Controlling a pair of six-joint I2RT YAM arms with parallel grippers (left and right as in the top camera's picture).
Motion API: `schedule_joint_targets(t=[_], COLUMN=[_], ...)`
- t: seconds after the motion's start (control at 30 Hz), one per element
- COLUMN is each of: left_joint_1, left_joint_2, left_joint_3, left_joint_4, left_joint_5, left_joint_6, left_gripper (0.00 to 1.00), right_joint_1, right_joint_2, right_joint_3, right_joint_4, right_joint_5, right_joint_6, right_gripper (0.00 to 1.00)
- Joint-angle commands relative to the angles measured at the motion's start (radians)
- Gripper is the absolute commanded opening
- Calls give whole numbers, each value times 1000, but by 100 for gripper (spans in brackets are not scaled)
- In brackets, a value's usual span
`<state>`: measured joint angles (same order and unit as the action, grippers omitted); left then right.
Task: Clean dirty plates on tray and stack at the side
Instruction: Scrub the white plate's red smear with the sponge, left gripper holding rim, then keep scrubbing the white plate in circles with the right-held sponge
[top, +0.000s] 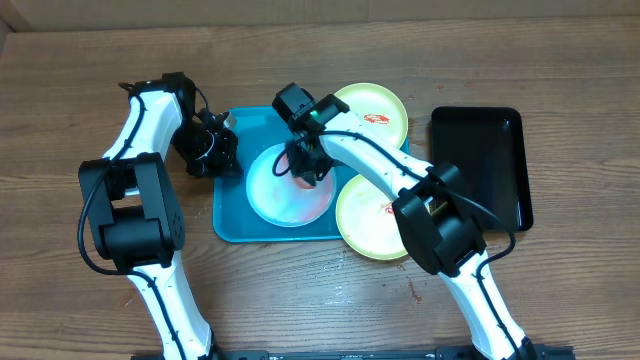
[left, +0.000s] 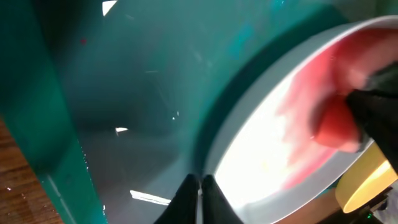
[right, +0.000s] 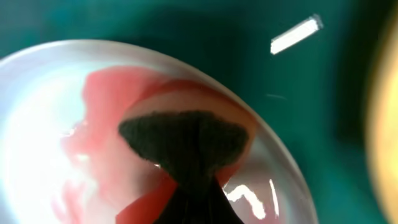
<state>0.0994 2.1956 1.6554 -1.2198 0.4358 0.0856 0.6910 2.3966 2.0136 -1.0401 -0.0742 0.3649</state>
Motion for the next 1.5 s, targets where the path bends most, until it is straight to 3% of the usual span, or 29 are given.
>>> schedule_joint_targets(t=[0.0,0.17,0.47,0.93,1.17,1.23,1.27,1.47], left_joint_1=[-17,-42,-43,-43,-43,-43,-43,-41], left_joint_2=[8,8,8,8,8,8,8,8], left_joint_3=[1,1,1,-32,-124,-145,-150,-151], left_joint_4=[2,13,22,29,84,108,116,156], left_joint_5=[55,39,-110,-110,-110,-110,-110,-111], left_joint_6=[51,61,45,40,-54,-66,-68,-108], left_gripper=[16,34,34,28,27,15,5,4], right_joint_1=[22,22,22,22,22,22,22,22], right_joint_2=[22,36,47,48,48,48,48,48], right_joint_3=[-16,-16,-16,-16,-16,-16,-16,-16], right_joint_4=[27,59,67,86,86,86,86,85], right_joint_5=[-108,-139,-141,-141,-141,-141,-141,-209], right_joint_6=[-30,-33,-33,-34,-34,-34,-34,-33], right_gripper=[4,4,4,4,4,4,4,4])
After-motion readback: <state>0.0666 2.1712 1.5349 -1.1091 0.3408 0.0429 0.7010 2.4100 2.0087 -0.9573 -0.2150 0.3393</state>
